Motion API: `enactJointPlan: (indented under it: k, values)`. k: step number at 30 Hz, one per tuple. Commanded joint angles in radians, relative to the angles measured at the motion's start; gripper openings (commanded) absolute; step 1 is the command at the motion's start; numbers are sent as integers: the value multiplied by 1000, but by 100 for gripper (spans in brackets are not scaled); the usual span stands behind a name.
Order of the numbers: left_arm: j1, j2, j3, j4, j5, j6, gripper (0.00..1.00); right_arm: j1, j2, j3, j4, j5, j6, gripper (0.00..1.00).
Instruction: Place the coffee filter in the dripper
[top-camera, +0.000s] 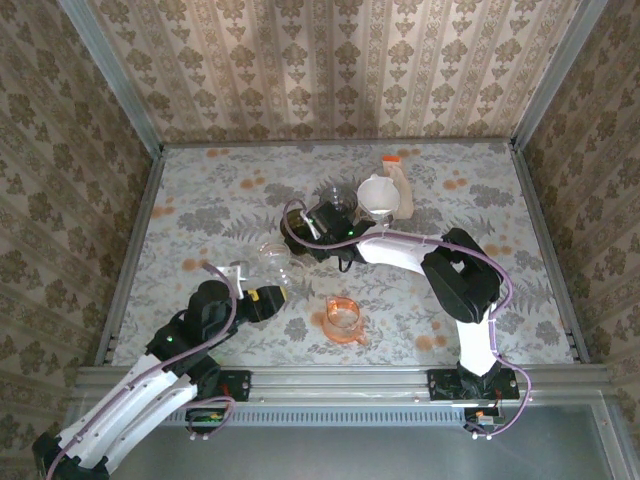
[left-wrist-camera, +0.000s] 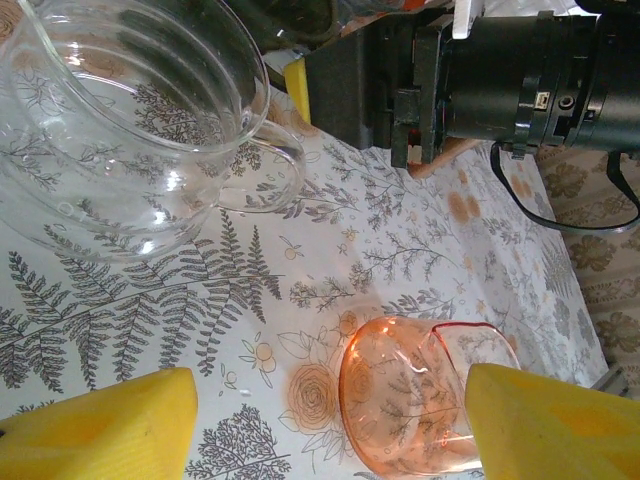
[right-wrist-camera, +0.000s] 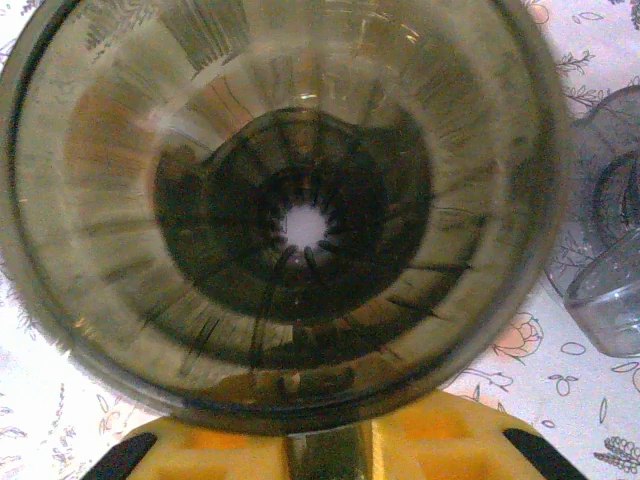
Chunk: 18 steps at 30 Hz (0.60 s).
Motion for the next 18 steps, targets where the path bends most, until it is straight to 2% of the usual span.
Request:
enactJointPlan:
  k: [1, 5, 10, 18]
  values:
    - [9, -6, -5, 0, 16, 23, 73, 8, -14, 38, -7, 15, -23, 18]
    - [15, -6, 11, 0, 15, 31, 73, 26, -60, 41, -19, 35, -28, 12]
    - [18, -5, 32, -1, 11, 43, 77, 57, -176, 23, -51, 70, -13, 11]
    - [17, -16, 50, -1, 20, 48, 80, 137, -475, -91, -155, 154, 60, 9]
